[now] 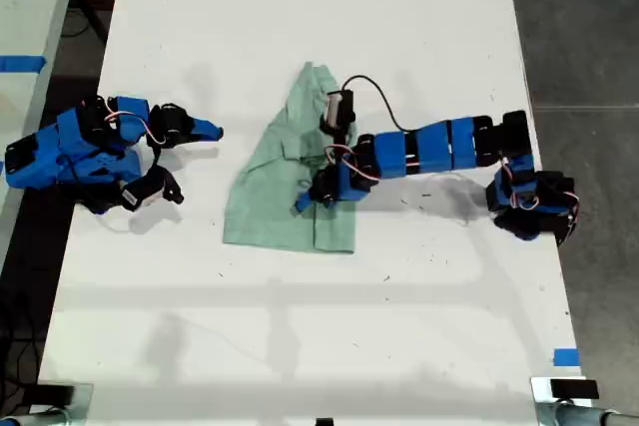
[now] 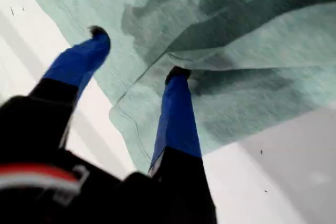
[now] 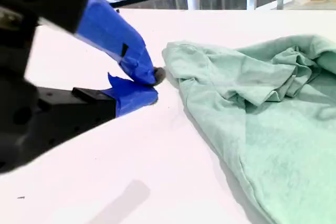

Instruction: Fold t shirt

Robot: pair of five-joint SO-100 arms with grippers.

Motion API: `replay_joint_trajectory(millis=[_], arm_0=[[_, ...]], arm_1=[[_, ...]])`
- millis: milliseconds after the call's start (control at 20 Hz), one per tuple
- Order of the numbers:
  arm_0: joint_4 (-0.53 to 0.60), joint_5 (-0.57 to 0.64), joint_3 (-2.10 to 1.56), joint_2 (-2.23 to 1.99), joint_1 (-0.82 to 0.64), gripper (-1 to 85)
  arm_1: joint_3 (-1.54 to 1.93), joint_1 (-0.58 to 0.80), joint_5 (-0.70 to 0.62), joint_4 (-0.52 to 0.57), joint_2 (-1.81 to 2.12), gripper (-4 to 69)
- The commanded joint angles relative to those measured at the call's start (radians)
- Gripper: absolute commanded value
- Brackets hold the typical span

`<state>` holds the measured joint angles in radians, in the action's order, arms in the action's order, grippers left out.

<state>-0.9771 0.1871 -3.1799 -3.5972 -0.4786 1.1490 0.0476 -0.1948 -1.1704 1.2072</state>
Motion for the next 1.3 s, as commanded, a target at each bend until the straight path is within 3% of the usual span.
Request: replay_joint_trajectory(millis=[0,50,100,200,300,800,950,1050,1250], arm_0=[[0.0,-0.015,-0.002,-0.009,-0.003,-0.1],[0.0,-0.015,-0.002,-0.009,-0.002,-0.1],[0.0,-0.015,-0.002,-0.009,-0.002,-0.1],[0.0,-0.015,-0.002,-0.009,-0.002,-0.1],[0.0,-0.015,-0.002,-0.009,-0.002,-0.1],[0.002,-0.015,-0.002,-0.009,-0.003,-0.1],[0.002,-0.017,-0.002,-0.009,-0.005,-0.1],[0.002,-0.017,-0.003,-0.009,-0.005,-0.1],[0.005,-0.017,-0.003,-0.009,-0.005,-0.1]], arm_1=[[-0.069,0.025,-0.031,-0.097,0.164,24.4],[-0.048,0.034,-0.026,-0.156,0.219,4.2],[0.003,0.043,-0.037,-0.187,0.296,1.7],[0.115,0.052,0.002,-0.279,0.453,1.7],[0.328,0.052,0.052,-0.282,0.646,1.7],[1.503,0.156,0.107,-0.084,1.726,1.8],[1.712,0.183,0.087,-0.089,1.988,1.8],[1.865,0.186,0.097,-0.166,2.267,1.8],[1.89,0.21,0.092,-0.179,2.304,1.8]])
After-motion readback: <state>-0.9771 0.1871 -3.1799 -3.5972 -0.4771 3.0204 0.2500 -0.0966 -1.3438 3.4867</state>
